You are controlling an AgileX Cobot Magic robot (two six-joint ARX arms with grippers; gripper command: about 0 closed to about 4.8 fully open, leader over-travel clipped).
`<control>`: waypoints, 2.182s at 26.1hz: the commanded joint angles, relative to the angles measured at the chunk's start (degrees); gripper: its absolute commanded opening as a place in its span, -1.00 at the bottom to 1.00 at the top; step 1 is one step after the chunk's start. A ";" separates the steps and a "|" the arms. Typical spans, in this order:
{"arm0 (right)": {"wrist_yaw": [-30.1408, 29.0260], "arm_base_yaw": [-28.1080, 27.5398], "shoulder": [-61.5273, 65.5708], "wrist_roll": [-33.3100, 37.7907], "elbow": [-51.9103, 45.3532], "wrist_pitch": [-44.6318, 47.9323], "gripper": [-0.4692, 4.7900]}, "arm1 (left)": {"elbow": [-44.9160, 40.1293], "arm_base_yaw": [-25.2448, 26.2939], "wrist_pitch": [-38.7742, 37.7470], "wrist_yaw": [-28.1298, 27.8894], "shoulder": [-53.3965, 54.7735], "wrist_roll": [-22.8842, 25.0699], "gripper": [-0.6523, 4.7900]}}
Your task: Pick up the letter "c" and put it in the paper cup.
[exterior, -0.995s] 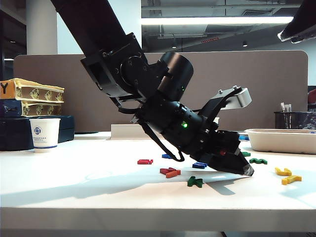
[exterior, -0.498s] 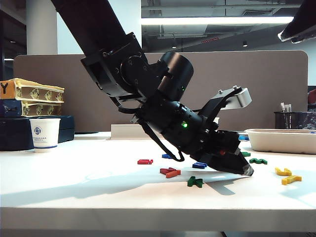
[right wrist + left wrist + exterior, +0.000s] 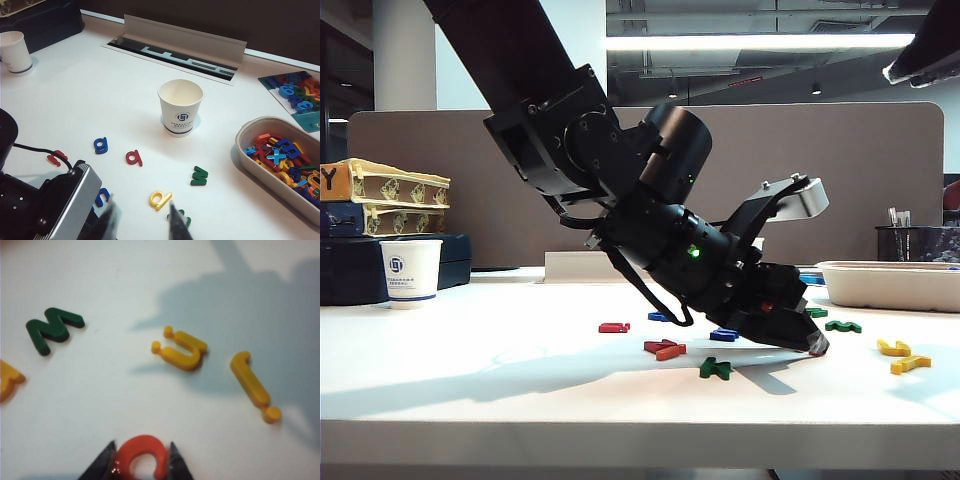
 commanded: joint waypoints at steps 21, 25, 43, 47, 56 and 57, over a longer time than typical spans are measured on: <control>1.90 1.46 -0.13 -1.88 0.26 -0.20 -0.32 | -0.04 -0.13 -1.16 -0.74 -0.02 -0.15 -0.34; 2.25 1.46 -0.13 -1.90 0.26 -0.24 -0.32 | -0.02 -0.13 -0.94 -1.70 -0.04 -0.15 -0.34; 2.47 1.46 -0.13 -2.08 0.26 -0.57 -0.32 | -0.02 -0.13 1.22 -2.45 -3.65 -0.15 -0.37; 2.47 1.46 -0.13 -2.08 0.26 -0.57 -0.32 | 1.92 0.26 1.07 -3.67 -4.39 0.37 -0.37; 2.47 1.51 -0.28 -2.08 0.26 -0.57 -0.32 | 14.32 2.23 -2.71 -7.28 -4.37 3.52 -0.37; 2.47 1.51 -0.42 -2.08 0.26 -0.57 -0.32 | 14.97 2.86 -2.71 -7.37 -4.37 3.52 -0.37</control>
